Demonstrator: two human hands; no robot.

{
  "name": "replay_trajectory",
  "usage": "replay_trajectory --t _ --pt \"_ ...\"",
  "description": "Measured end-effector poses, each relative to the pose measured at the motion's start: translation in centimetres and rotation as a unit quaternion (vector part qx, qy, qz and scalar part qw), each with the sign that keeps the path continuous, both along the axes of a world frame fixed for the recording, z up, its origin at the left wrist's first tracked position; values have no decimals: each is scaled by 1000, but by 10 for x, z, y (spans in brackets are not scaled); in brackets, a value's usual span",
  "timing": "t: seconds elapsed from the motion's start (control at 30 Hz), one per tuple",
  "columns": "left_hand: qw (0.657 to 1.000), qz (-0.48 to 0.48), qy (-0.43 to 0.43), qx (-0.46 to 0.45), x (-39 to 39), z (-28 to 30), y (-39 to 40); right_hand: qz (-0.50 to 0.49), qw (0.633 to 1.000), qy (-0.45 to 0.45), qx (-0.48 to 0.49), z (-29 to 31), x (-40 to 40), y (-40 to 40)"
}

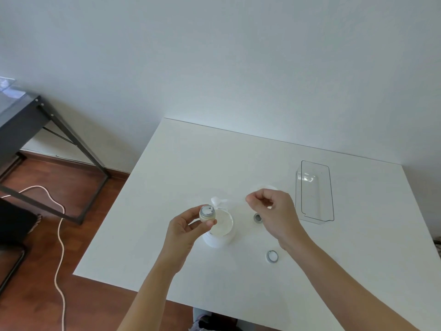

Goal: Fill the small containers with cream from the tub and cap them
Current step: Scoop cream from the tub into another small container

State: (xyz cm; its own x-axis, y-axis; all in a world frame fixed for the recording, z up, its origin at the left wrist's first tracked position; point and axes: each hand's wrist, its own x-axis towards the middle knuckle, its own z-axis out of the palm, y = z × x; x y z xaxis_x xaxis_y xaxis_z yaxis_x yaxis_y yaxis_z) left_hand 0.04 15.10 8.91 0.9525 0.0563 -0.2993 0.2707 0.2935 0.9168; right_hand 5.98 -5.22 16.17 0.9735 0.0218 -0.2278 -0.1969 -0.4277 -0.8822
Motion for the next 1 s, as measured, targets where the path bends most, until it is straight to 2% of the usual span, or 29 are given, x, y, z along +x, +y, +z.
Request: replay_trajectory --t 0.1,0.17,0.23,0.33,0.43,0.57,0.7,0.8,0.9,1.0 --pt "1000 -14 -6 0 0 2 -1 17 991 -120 -63 1 -8 8" --pt "1000 -21 -9 -1 0 4 -1 39 971 -209 -110 -1 -12 13" --pt "1000 -25 -9 2 0 5 -1 71 934 -304 -172 -3 -13 13" --pt "1000 -25 -8 2 0 5 -1 124 850 -440 -262 -7 -12 8" --pt "1000 -24 -8 2 0 6 0 140 775 -529 -317 -13 -12 3" --pt "1000 -21 -8 6 0 8 0 133 741 -563 -340 -17 -14 -4" --pt "1000 -16 -12 5 1 8 0 128 740 -564 -343 -15 -13 -6" --pt "1000 -5 -11 6 1 7 2 112 758 -552 -328 -12 -14 -7" --pt "1000 2 -17 13 0 5 3 76 827 -479 -285 -5 -17 -5" --pt "999 5 -26 25 0 4 3 45 923 -302 -236 1 -19 3"
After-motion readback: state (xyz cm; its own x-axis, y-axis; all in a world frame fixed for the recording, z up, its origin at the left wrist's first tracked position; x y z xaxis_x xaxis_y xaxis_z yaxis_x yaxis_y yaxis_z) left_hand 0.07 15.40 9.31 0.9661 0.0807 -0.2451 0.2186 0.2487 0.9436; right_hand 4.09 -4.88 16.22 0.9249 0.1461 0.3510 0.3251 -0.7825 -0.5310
